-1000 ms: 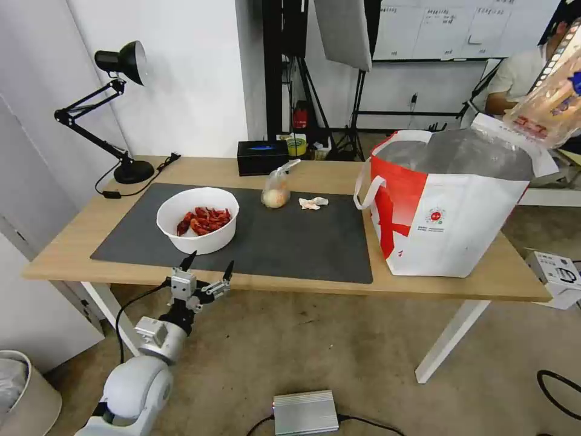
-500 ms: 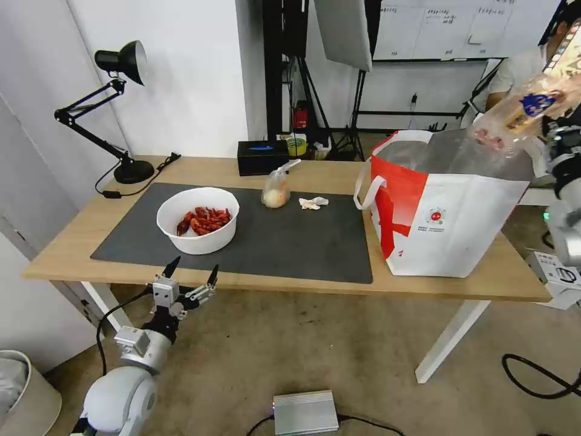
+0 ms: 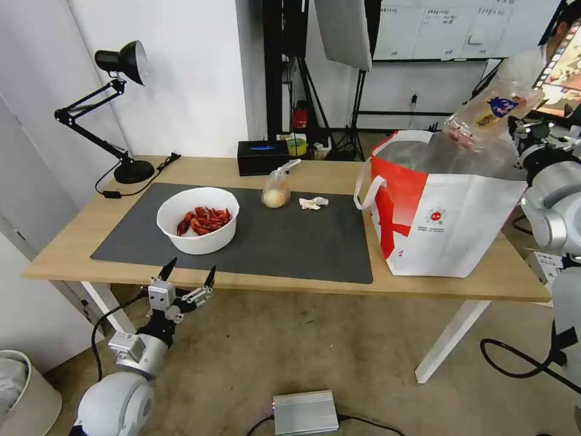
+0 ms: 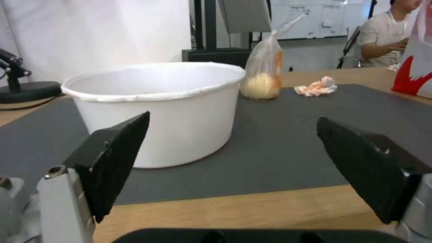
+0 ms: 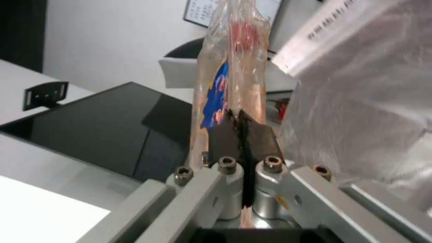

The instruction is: Pick up the trash from the table and place it into the takeout bag.

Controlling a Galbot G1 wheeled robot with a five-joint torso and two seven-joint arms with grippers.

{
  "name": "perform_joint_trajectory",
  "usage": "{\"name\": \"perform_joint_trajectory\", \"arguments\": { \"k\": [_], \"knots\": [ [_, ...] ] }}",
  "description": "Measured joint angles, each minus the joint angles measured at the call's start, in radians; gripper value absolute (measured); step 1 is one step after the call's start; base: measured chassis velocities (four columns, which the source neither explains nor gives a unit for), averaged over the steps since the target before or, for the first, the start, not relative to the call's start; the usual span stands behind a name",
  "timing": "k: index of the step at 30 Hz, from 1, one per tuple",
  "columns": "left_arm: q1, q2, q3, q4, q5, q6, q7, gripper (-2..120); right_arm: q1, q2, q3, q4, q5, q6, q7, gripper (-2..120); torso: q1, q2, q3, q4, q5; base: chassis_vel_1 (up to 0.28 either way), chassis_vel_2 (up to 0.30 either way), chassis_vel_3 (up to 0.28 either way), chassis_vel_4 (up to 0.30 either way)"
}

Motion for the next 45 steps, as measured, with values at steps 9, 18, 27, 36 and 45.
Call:
{"name": "perform_joint_trajectory", "arguments": {
  "k": [9, 18, 27, 36, 45],
  "knots": [
    [0.012, -0.006, 0.005, -0.004, 0.005, 0.002, 0.0, 100, 0.011, 0.018, -0.008, 0.011, 0.012, -0.035, 0.121, 0, 0.0, 0.0, 0.0, 0.0001, 0.0, 0.0, 0.0, 0.0, 0.0],
    [0.014, -0.014, 0.01, -0.003, 0.008, 0.002, -0.001, 100, -0.001, 0.025, -0.011, 0.013, 0.006, -0.044, 0.13, 0, 0.0, 0.0, 0.0, 0.0001, 0.0, 0.0, 0.0, 0.0, 0.0],
    [0.019, -0.011, 0.002, -0.004, 0.008, -0.001, -0.001, 100, -0.024, 0.021, -0.003, 0.023, 0.001, -0.045, 0.114, 14, 0.0, 0.0, 0.0, 0.0, 0.0001, 0.0, 0.0, 0.0, 0.0],
    [0.02, -0.016, 0.0, -0.006, 0.007, -0.002, -0.002, 100, -0.058, 0.017, 0.012, 0.038, -0.007, -0.047, 0.071, 47, 0.0, 0.0, 0.0, 0.0001, 0.0001, 0.0, 0.0, 0.0, 0.0],
    [0.016, -0.03, 0.006, -0.003, 0.006, -0.006, -0.002, 100, -0.202, -0.004, 0.028, 0.13, -0.163, -0.039, -0.378, 82, 0.0, 0.0, 0.0, 0.0, -0.0001, 0.0, 0.0, 0.0, 0.0]
  ]
}}
